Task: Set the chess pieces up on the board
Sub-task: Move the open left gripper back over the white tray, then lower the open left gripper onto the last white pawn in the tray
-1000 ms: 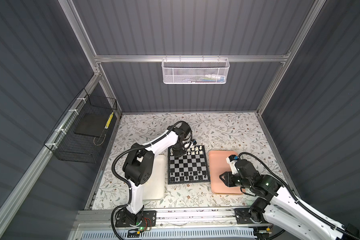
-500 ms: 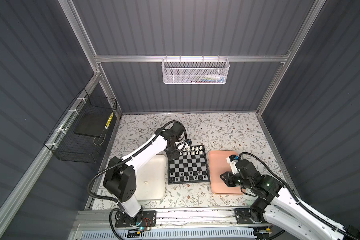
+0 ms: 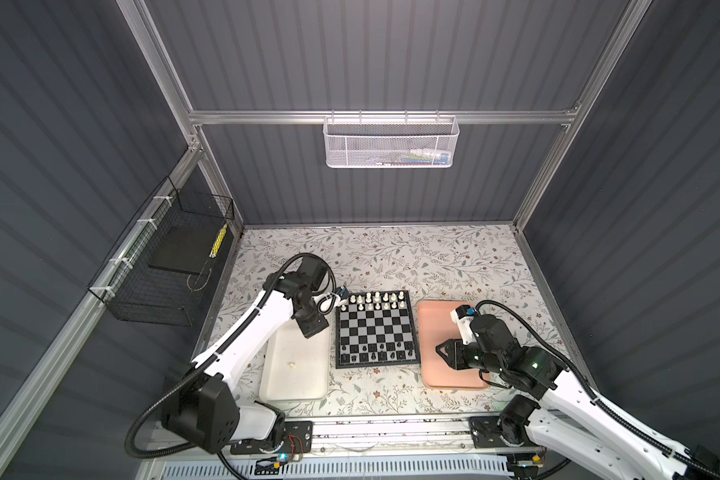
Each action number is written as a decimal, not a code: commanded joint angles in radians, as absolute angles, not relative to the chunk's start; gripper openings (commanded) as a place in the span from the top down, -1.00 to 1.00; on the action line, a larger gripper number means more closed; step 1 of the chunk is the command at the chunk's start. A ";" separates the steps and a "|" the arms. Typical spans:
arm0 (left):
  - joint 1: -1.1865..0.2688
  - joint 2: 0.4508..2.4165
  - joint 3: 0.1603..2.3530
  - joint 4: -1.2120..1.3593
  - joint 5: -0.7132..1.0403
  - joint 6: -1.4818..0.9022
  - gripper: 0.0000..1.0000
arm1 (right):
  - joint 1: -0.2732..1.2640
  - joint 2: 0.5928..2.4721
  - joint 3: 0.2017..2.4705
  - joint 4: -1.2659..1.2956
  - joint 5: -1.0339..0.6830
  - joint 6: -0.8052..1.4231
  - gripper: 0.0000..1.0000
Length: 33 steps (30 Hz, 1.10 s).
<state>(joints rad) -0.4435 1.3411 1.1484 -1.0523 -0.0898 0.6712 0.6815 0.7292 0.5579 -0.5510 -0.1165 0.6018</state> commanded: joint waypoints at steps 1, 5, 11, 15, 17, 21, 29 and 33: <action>-0.443 1.289 1.093 -1.101 -0.077 0.694 -0.35 | 0.681 0.742 0.582 -0.527 -0.132 0.602 0.29; -0.443 1.229 1.021 -1.115 -0.086 0.697 -0.44 | 0.682 0.757 0.585 -0.524 -0.143 0.602 0.26; -0.443 1.172 0.984 -1.142 -0.073 0.690 -0.53 | 0.681 0.744 0.566 -0.516 -0.142 0.598 0.25; -0.443 1.144 0.955 -1.142 -0.064 0.683 -0.56 | 0.681 0.753 0.564 -0.501 -0.138 0.596 0.25; -0.443 1.133 0.940 -1.140 -0.072 0.677 -0.58 | 0.682 0.763 0.566 -0.484 -0.140 0.599 0.25; -0.443 1.102 0.886 -1.133 -0.115 0.684 -0.65 | 0.681 0.796 0.571 -0.446 -0.150 0.596 0.26; -0.431 0.973 0.790 -1.121 -0.192 0.708 -0.99 | 0.683 0.846 0.616 -0.451 -0.171 0.573 0.29; -0.426 1.008 0.790 -1.100 -0.190 0.685 -0.99 | 0.683 0.822 0.603 -0.441 -0.165 0.570 0.29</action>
<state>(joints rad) -0.4358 0.9913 0.7990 -1.1049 -0.1810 0.6918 0.6815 0.8402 0.5865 -0.4557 -0.1581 0.5884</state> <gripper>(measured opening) 0.995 0.357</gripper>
